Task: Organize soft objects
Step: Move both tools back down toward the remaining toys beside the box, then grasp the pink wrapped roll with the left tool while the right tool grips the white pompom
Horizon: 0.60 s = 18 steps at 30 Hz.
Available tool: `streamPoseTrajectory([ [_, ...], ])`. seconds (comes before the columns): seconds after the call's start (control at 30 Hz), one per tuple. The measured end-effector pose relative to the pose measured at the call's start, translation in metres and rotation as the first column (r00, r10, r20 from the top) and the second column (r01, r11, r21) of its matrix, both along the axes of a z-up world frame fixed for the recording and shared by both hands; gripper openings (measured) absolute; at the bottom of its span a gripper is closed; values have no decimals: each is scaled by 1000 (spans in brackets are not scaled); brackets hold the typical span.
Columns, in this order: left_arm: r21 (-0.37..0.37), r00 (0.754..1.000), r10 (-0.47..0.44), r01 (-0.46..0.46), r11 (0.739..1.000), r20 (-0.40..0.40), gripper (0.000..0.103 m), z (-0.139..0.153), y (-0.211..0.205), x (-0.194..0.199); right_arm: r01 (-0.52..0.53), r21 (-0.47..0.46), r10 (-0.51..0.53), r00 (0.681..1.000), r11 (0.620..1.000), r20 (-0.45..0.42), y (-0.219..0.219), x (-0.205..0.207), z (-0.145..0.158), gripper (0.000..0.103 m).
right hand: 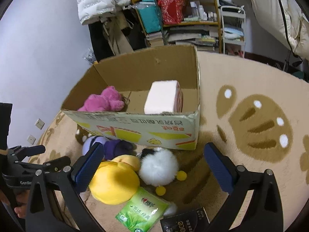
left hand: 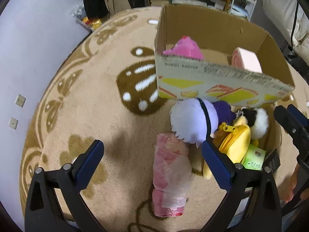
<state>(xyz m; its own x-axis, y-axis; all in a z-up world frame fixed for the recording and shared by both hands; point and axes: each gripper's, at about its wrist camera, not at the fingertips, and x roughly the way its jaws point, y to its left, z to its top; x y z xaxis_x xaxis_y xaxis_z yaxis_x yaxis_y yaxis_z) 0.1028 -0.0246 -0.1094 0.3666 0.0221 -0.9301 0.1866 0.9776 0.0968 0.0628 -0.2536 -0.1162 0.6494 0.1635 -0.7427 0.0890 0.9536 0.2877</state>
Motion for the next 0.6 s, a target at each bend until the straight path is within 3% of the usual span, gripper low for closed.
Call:
streamPoseTrajectory([
  [0.17, 27, 999, 13, -12, 1000, -37, 100, -13, -1, 7, 3, -8, -4, 999, 1000, -44, 0, 9, -14, 103],
  [0.6, 5, 985, 32, -31, 999, -171, 100, -51, 0, 23, -11, -31, 5, 982, 999, -188, 1, 26, -52, 76],
])
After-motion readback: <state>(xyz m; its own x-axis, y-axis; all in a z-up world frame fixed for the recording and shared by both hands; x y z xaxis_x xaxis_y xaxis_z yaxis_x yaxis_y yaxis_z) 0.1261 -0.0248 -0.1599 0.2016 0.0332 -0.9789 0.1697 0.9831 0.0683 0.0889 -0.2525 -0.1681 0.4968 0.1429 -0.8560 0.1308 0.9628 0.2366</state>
